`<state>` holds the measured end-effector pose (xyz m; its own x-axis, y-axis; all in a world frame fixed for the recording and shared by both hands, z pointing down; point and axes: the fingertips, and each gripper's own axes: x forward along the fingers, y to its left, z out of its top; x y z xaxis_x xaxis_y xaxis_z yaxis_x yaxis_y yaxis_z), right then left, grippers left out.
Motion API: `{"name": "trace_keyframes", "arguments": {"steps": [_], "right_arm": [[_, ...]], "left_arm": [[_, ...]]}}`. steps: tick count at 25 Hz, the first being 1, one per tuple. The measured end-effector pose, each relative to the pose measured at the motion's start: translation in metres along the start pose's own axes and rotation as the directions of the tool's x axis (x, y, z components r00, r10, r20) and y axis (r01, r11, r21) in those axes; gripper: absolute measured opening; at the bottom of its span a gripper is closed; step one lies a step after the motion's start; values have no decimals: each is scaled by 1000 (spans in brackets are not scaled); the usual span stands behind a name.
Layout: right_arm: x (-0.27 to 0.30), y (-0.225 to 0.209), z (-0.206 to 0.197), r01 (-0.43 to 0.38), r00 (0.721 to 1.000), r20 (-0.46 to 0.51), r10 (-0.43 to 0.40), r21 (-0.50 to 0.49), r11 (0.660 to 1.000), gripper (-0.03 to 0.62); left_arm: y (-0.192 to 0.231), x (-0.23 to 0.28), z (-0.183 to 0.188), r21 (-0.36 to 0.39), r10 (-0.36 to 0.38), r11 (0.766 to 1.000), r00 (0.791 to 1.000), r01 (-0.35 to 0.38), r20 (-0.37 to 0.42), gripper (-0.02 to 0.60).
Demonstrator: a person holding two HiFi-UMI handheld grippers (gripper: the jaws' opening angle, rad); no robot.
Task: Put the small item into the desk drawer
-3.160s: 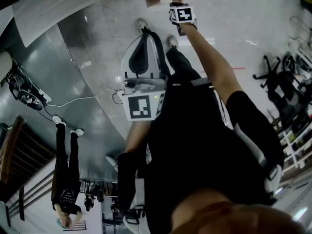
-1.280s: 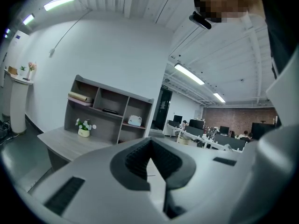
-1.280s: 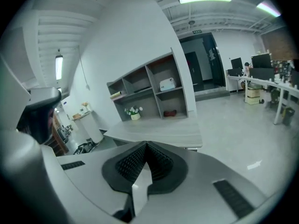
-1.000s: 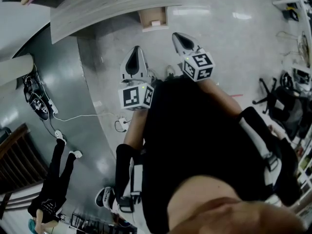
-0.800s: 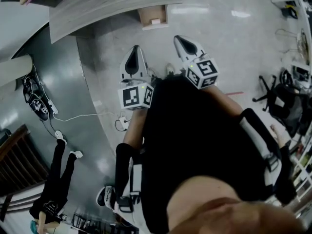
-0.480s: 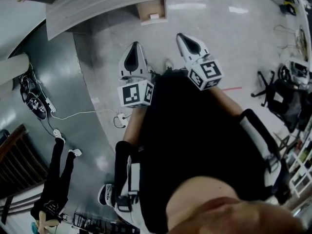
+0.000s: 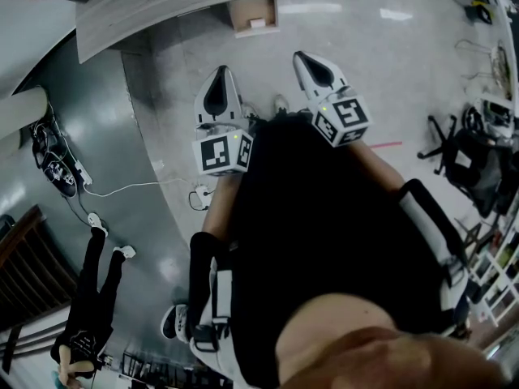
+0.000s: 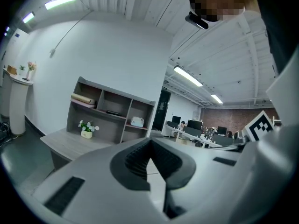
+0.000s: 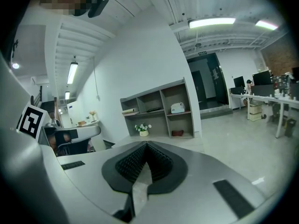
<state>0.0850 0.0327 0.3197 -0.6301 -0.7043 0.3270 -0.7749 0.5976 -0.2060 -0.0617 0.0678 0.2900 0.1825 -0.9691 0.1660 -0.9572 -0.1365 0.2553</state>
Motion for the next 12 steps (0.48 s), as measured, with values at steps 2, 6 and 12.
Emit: {"name": "trace_keyframes", "arguments": {"steps": [2, 6, 12], "right_arm": [[2, 2, -1, -2, 1000, -1, 2, -2, 1000, -2], [2, 5, -3, -1, 1000, -3, 1, -2, 1000, -2], [1, 11, -2, -3, 1000, 5, 3, -1, 1000, -2]], "left_arm": [[3, -1, 0, 0, 1, 1000, 1000, -1, 1, -9], [4, -3, -2, -3, -1, 1000, 1000, 1, -1, -9], [5, -5, -2, -10, -10, 1000, 1000, 10, -2, -9]]}}
